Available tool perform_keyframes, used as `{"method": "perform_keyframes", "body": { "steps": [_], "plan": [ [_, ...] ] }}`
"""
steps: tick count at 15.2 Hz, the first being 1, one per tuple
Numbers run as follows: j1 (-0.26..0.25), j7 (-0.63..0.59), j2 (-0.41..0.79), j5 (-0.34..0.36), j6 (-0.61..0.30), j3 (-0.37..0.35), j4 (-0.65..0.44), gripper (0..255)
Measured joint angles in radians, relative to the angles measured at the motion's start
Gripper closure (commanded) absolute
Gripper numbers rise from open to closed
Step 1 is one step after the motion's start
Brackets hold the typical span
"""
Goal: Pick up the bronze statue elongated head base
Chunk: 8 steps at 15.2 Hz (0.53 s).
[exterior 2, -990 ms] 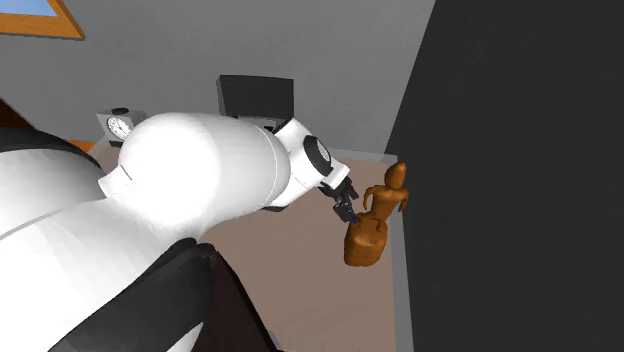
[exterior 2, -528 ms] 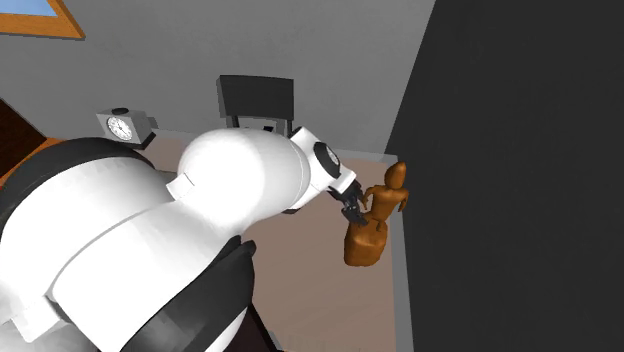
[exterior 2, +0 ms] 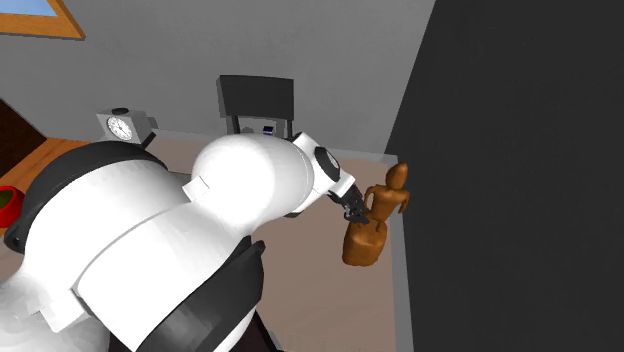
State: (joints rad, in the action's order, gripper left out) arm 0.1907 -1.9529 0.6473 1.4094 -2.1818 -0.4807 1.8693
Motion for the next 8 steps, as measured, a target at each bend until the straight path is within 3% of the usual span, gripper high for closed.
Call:
{"method": "perform_keyframes", "body": {
  "steps": [8],
  "plan": [
    [0.005, 0.01, -0.008, -0.009, 0.002, -0.003, 0.004, 255]
  ]
}}
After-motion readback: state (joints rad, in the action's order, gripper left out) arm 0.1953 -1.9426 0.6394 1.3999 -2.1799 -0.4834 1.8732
